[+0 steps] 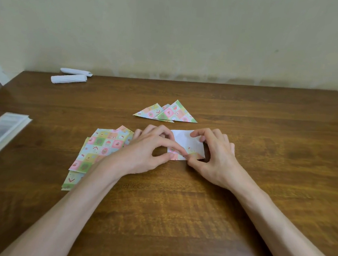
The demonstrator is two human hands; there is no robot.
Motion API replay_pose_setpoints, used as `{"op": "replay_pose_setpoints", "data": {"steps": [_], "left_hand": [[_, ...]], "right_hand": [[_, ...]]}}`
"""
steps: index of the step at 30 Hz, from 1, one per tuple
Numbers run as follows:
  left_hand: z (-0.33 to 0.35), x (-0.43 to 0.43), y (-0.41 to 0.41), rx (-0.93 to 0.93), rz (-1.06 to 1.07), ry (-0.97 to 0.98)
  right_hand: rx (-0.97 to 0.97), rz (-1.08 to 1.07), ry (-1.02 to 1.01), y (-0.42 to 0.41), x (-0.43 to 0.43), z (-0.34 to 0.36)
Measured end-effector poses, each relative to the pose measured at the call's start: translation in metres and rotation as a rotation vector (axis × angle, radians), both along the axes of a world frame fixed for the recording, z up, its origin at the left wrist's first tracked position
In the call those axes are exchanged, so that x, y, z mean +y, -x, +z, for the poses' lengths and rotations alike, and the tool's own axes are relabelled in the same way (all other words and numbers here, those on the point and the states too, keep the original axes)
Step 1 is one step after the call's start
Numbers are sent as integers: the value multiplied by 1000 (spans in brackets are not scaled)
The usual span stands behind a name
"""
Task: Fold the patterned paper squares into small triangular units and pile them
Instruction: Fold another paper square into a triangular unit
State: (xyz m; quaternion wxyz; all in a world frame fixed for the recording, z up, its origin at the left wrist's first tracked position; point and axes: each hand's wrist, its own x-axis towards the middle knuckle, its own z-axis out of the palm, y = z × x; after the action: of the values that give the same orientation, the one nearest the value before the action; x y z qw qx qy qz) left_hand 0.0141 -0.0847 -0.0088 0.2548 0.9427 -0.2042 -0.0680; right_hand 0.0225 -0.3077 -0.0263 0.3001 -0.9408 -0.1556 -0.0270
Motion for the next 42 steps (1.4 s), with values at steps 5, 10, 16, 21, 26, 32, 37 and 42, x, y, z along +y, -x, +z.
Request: {"op": "replay_pose_setpoints", "data": {"steps": [5,10,16,21,26,32,37,42], "left_hand": [[0,0,1,-3,-3,-12],[1,-2,1,-14,-1,-23],[1,-3,2,-29,1,-45],[1,-3,3,-15,4,-48],[1,-2,2,-14,-2,-39],[0,5,1,-9,-9,-37],[1,8,0,-12,-5,-31],[0,9,1,-36,-4,-48]], "right_hand": [[24,29,-14,-1,-4,3],[68,57,-43,-3,-11,3],[148,87,-96,-6,-17,9],[165,112,-119,-7,-19,8],[187,140,-216,-13,-24,4],[239,148,-195,-17,-27,6],[302,172,-219,-18,-32,10],[283,135,-357,-21,-34,7]]}}
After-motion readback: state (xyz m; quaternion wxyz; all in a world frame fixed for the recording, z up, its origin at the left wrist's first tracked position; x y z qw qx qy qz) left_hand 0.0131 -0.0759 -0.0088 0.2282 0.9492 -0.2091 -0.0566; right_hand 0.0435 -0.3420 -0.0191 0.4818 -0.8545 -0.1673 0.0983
